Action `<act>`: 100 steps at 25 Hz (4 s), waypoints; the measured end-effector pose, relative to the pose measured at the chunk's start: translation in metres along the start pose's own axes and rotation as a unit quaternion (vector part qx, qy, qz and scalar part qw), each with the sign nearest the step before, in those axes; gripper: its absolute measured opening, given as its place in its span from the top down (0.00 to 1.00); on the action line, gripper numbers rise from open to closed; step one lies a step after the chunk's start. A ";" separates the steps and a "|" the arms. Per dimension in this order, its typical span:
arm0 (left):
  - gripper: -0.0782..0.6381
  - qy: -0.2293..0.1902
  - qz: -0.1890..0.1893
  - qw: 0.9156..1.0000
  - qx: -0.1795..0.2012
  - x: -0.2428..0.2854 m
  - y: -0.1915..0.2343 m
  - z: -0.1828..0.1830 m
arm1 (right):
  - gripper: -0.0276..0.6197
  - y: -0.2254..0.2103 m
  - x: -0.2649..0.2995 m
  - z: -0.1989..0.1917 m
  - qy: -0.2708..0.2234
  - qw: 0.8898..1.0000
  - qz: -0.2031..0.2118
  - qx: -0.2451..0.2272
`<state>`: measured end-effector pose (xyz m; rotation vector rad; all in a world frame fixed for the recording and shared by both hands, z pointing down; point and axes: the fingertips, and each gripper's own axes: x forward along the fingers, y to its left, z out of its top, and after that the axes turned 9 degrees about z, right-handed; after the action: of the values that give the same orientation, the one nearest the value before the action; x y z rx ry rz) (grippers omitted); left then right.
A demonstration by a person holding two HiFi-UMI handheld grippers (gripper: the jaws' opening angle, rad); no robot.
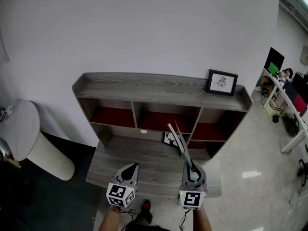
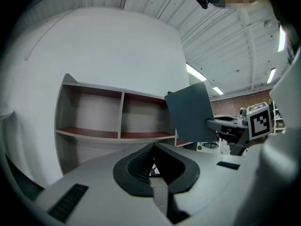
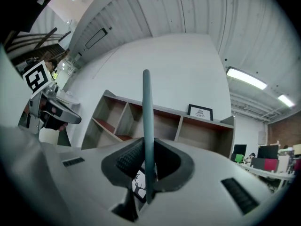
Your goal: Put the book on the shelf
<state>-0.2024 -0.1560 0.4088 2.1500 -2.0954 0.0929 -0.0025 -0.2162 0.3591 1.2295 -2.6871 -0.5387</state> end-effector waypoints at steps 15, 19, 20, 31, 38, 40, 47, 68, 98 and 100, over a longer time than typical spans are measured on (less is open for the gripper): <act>0.88 0.012 -0.045 0.999 -0.005 0.088 0.050 0.006 | 0.85 -0.010 0.100 0.018 0.064 0.968 -0.036 -0.240; 0.88 0.018 -0.056 0.998 -0.005 0.103 0.060 0.002 | 0.85 -0.006 0.125 0.007 0.087 0.949 -0.036 -0.300; 0.88 0.018 -0.058 0.998 -0.006 0.107 0.062 0.002 | 0.85 -0.003 0.133 0.003 0.094 0.943 -0.034 -0.318; 0.88 0.025 -0.068 0.997 -0.009 0.137 0.096 -0.004 | 0.84 0.040 0.186 -0.048 0.140 0.882 0.023 -0.449; 0.88 0.029 -0.065 0.997 -0.017 0.150 0.112 -0.009 | 0.83 0.041 0.206 -0.081 0.185 0.870 0.018 -0.456; 0.88 0.029 -0.065 0.997 -0.019 0.153 0.115 -0.010 | 0.83 0.041 0.213 -0.083 0.189 0.870 0.018 -0.454; 0.88 0.045 -0.073 0.996 -0.024 0.157 0.115 -0.021 | 0.82 0.040 0.220 -0.084 0.184 0.875 0.023 -0.448; 0.88 0.064 -0.090 0.994 -0.014 0.136 0.076 -0.027 | 0.52 0.033 0.189 -0.085 0.179 0.953 0.103 -0.220; 0.88 -0.003 -0.131 0.991 0.034 -0.003 -0.103 0.012 | 0.91 -0.035 -0.102 -0.032 0.032 0.987 -0.105 0.119; 0.88 -0.003 -0.131 0.991 0.035 -0.018 -0.114 0.008 | 0.91 -0.030 -0.120 -0.035 0.036 0.987 -0.100 0.120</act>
<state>-0.0900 -0.1374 0.3917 2.4455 -1.8180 0.1336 0.1066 -0.1531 0.3829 1.5597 -2.6430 -0.1893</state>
